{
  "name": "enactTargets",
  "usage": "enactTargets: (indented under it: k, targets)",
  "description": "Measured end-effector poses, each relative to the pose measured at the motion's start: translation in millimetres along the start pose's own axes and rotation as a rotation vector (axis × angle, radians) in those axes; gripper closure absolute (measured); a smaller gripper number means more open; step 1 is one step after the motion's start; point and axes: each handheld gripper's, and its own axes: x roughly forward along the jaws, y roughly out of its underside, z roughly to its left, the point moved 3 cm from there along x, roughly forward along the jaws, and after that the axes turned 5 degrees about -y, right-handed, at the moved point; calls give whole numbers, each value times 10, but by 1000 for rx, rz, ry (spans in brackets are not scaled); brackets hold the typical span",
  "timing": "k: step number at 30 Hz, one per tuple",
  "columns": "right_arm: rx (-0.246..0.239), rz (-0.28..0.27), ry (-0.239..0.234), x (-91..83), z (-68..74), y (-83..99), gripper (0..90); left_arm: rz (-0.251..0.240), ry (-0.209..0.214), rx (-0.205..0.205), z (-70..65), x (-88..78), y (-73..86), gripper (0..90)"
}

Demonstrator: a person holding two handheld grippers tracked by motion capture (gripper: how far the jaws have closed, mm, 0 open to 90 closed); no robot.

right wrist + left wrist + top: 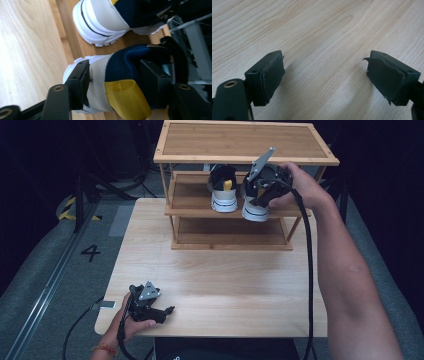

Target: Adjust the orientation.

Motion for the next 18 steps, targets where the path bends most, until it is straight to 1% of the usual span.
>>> enactTargets:
  k: [2, 3, 4, 5, 7, 8, 9, 10, 11, 12, 13, 15, 17, 18]
  targets:
    - [8, -11, 3, -13, 8, 8, 434, 0, -1, -1, -2, 0, 0, 150]
    - [17, -35, 21, -48, 2, 28, 431, 0, -1, -1, -3, -1, 1, 149]
    - [44, -73, 33, -94, 2, 60, 417, 0, -1, -3, -5, -1, 1, 150]
    - [47, -81, 44, -115, 2, 78, 411, 0, 0, -3, -5, -1, 1, 150]
    - [68, -103, 68, -167, 3, 136, 409, 0, -1, -2, -5, -1, 1, 150]
    - [68, -103, 68, -167, 3, 136, 409, 0, -1, -2, -5, -1, 1, 149]
    - [87, -137, 89, -224, 15, 205, 398, 0, 0, -2, -5, -1, 1, 150]
    - [87, -137, 89, -224, 15, 205, 398, 0, -1, -2, -4, -1, 1, 150]
    - [114, -163, 101, -251, 18, 241, 397, -1, -1, -2, -5, 0, 1, 150]
    - [136, -190, 100, -281, 36, 285, 387, 0, 0, -2, -5, -1, 1, 149]
    - [140, -207, 111, -301, 50, 326, 376, 0, -1, -2, -4, -1, 1, 149]
    - [169, -233, 122, -321, 86, 416, 363, 0, -1, -3, -6, -1, 1, 149]
    - [188, -248, 127, -331, 119, 484, 350, 0, -2, -3, -6, 0, 1, 149]
    - [212, -270, 136, -337, 147, 517, 336, 0, -2, -4, -7, 0, 1, 149]
